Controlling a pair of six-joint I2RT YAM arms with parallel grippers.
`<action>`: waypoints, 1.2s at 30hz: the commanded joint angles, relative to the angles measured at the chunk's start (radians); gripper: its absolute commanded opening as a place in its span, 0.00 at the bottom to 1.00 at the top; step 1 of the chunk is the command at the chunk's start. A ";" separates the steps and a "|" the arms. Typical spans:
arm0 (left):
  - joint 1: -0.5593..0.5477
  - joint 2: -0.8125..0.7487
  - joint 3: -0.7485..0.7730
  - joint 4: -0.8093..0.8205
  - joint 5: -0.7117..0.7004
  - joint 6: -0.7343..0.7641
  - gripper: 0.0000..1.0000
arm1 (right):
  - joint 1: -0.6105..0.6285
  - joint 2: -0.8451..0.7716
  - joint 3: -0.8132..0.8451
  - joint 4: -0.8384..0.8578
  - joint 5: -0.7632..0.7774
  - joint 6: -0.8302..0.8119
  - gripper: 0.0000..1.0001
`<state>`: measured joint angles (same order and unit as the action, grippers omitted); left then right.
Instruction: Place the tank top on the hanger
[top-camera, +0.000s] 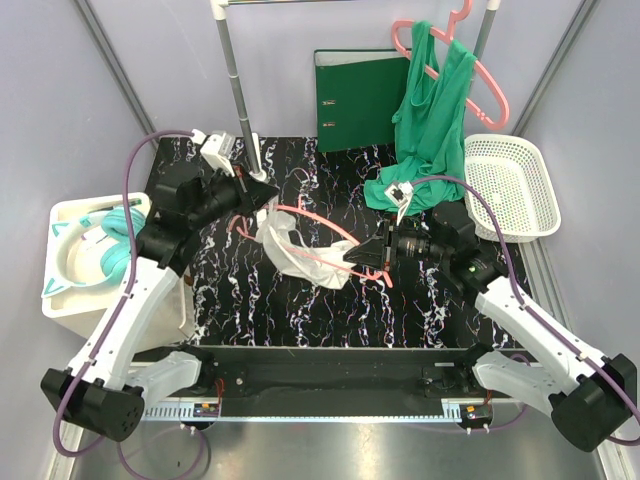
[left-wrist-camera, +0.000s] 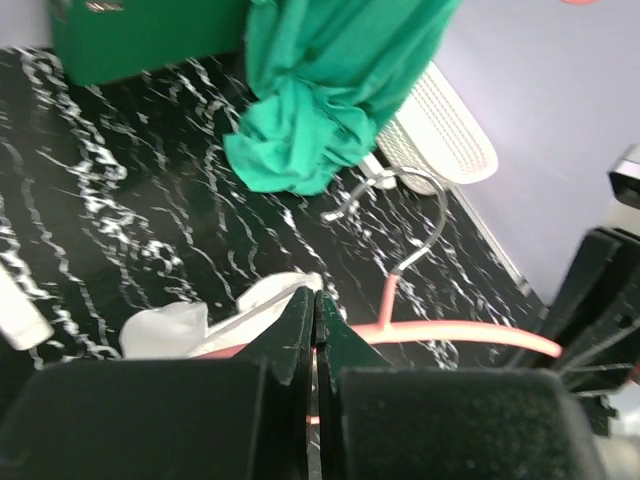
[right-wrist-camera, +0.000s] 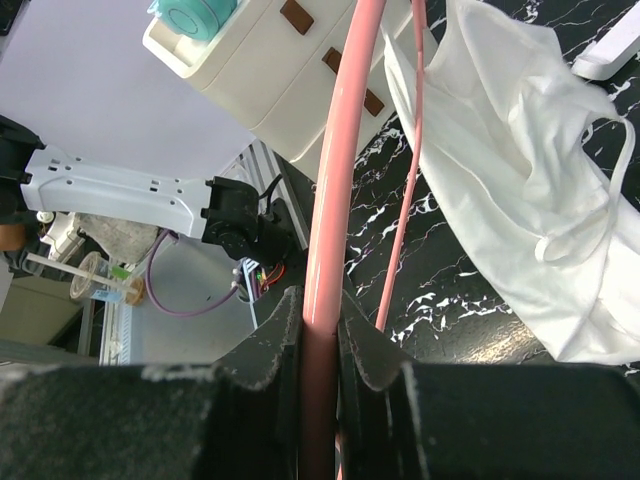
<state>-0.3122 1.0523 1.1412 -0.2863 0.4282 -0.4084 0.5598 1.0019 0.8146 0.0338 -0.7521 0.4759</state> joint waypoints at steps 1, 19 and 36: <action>-0.014 0.002 0.017 0.084 0.112 -0.046 0.00 | -0.005 -0.002 0.011 0.101 0.005 0.009 0.00; -0.090 -0.015 0.025 0.022 -0.083 0.062 0.75 | -0.003 0.007 0.023 0.130 0.027 0.003 0.00; -0.217 0.094 -0.038 0.195 -0.236 0.085 0.57 | -0.003 0.070 0.060 0.146 -0.003 0.015 0.00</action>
<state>-0.5156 1.1416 1.1282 -0.2321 0.2234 -0.3214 0.5598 1.0630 0.8146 0.1085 -0.7444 0.4923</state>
